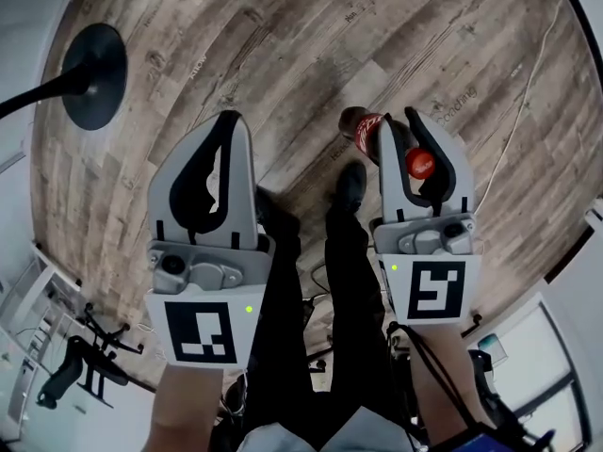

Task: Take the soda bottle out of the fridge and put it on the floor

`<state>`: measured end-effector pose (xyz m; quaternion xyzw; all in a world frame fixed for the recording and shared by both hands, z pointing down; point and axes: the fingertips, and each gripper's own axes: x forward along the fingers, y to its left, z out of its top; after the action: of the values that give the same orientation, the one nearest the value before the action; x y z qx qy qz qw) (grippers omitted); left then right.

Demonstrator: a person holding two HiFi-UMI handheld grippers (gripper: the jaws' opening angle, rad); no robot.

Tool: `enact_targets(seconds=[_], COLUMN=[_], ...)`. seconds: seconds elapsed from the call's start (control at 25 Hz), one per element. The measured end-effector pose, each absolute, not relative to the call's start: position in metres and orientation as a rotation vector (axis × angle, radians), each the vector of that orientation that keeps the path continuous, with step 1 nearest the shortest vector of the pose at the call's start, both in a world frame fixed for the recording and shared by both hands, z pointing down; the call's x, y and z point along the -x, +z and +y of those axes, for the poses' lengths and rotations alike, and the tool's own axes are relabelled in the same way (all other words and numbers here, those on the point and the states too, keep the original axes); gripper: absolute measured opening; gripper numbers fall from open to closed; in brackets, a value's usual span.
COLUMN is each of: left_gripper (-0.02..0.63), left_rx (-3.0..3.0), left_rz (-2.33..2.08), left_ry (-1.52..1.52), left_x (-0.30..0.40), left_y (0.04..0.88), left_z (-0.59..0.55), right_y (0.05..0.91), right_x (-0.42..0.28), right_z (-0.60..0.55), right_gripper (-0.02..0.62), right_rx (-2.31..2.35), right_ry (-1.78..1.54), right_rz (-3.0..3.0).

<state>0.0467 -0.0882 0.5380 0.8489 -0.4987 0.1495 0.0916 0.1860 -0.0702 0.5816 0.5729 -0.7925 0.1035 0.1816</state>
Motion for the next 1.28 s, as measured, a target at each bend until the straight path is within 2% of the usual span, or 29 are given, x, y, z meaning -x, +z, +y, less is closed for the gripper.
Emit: enact_targets(seconds=[0.48,1.28], left_gripper=[0.017,0.017], left_rx=[-2.521,-2.527], left_rz=[-1.446,-1.41], left_ry=[0.465,0.495], left_x=[-0.049,-0.058], left_y=[0.612,0.672], left_z=[-0.083,-0.082], right_y=[0.686,0.767], right_x=[-0.202,-0.222], right_z=[-0.04,-0.025], right_gripper=[0.091,0.091], right_rx=[-1.598,-1.609], right_ry=[0.385,0.435], right_rz=[-2.148,-2.073])
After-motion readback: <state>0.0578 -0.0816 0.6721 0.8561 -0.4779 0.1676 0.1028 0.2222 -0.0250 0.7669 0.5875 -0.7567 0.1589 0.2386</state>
